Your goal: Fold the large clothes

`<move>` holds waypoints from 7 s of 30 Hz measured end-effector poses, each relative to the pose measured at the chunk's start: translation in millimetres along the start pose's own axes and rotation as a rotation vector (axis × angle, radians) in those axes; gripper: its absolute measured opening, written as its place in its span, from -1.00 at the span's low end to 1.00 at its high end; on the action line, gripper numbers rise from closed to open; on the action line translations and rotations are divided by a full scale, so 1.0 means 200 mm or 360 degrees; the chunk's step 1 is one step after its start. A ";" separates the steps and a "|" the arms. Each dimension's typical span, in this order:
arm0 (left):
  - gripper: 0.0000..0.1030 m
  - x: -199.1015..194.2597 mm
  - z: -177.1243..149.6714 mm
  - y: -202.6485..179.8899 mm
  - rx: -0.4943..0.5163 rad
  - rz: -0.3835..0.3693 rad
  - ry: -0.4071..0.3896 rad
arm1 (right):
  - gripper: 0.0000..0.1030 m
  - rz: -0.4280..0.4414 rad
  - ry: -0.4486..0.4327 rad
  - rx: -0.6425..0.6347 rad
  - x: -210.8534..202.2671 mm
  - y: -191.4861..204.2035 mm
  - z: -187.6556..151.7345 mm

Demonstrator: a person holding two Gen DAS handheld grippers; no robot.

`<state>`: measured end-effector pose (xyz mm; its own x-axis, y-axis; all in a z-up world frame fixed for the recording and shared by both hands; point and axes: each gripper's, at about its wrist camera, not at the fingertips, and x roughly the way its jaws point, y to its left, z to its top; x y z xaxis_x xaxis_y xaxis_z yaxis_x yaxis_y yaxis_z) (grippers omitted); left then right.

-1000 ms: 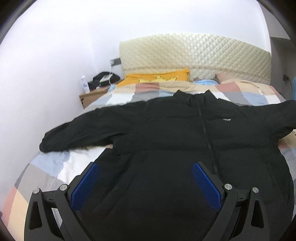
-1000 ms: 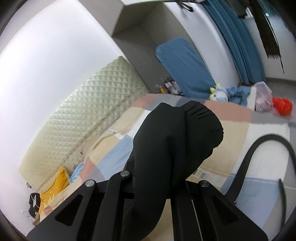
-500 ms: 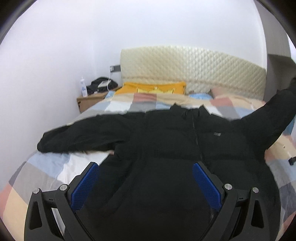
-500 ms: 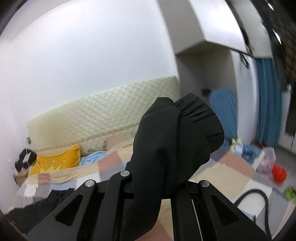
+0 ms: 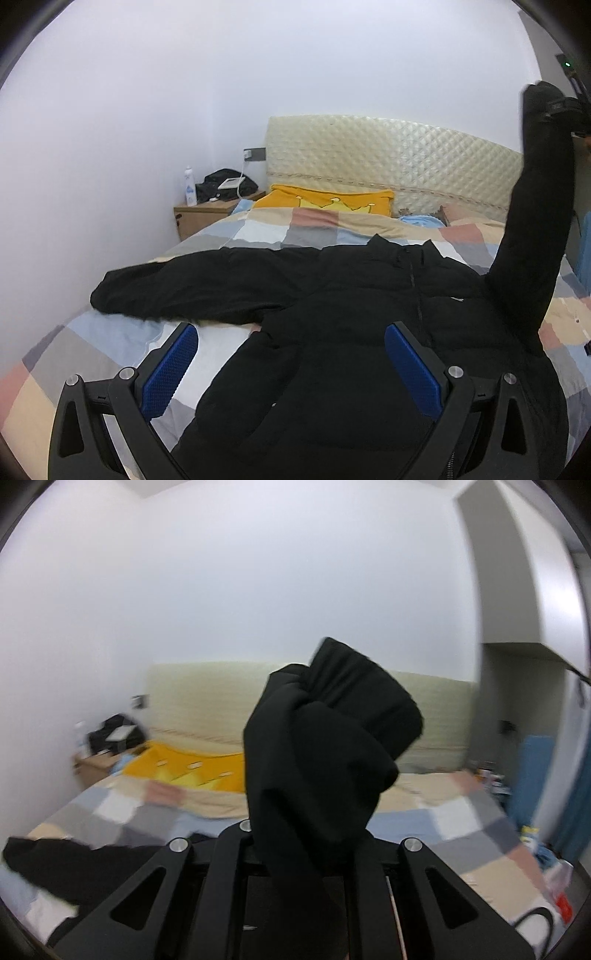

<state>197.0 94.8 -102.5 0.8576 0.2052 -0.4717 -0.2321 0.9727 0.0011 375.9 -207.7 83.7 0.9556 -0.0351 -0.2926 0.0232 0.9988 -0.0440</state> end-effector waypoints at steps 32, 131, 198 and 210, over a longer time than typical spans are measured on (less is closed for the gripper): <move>0.98 0.23 -0.05 0.39 -0.0310 0.0110 0.0075 | -0.62 0.0567 0.0655 -0.0012 0.58 1.39 -1.36; 0.98 -0.18 0.20 0.21 -0.0019 -0.0472 0.0118 | 0.69 0.0219 0.0245 0.0123 -1.15 0.00 -1.35; 0.95 1.71 -0.22 2.34 -0.1264 0.0004 0.0482 | 0.89 0.0080 0.0662 0.0126 -0.65 0.40 -1.39; -0.58 1.69 -0.08 2.42 -0.1440 0.0013 0.0477 | 0.89 0.0091 0.0619 0.0159 -0.71 0.36 -1.38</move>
<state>367.3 633.2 -276.1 0.7300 0.0532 -0.6813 -0.6127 0.4927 -0.6180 161.2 -141.4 -142.0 0.7741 0.0289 -0.6324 0.0203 0.9973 0.0704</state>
